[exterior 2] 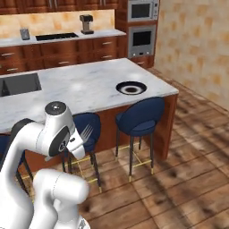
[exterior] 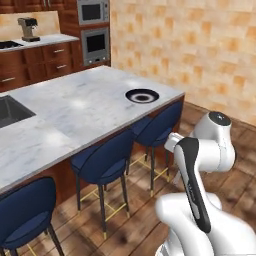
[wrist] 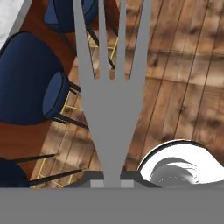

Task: Take the fork and place it on the left side of the plate. Then take the spoon and place it on the right side of the plate. Make sure they're directly next to the plate.

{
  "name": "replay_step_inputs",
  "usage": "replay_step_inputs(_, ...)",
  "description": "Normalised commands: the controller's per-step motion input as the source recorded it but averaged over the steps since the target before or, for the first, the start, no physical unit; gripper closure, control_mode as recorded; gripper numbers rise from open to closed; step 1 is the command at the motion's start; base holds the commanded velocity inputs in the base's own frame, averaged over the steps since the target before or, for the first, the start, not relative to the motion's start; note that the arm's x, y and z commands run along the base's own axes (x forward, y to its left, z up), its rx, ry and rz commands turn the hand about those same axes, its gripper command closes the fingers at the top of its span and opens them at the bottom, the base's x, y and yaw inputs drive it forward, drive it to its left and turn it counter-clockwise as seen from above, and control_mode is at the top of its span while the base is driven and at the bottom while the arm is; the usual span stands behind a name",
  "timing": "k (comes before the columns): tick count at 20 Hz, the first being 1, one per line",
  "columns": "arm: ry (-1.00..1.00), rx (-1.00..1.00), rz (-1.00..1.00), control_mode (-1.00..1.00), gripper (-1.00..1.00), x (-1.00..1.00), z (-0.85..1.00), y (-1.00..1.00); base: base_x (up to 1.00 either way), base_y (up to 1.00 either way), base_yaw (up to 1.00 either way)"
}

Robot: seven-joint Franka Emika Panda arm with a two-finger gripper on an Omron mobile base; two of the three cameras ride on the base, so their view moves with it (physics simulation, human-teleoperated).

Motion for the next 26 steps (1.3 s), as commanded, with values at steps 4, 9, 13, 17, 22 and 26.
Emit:
replay_step_inputs(4, 0.00, 0.00, 0.00, 1.00, 1.00, 0.00, 0.00, 0.00, 0.39, -1.00, 0.31)
replay_step_inputs(9, 0.00, 0.00, 0.00, 1.00, 1.00, 0.00, 0.00, 0.00, 0.40, -1.00, 0.30)
replay_step_inputs(13, 0.00, 0.00, 0.00, 1.00, 1.00, 0.00, 0.00, 0.00, 0.38, -1.00, 0.30)
replay_step_inputs(17, 0.00, 0.00, 0.00, 1.00, 1.00, 0.00, 0.00, 0.00, 0.30, -1.00, 0.32)
replay_step_inputs(22, 0.00, 0.00, 0.00, 1.00, 1.00, 0.00, 0.00, 0.00, 0.30, -0.93, 0.33)
replay_step_inputs(26, 0.00, 0.00, 0.00, 1.00, 1.00, 0.00, 0.00, 0.00, 0.33, -0.76, 0.33)
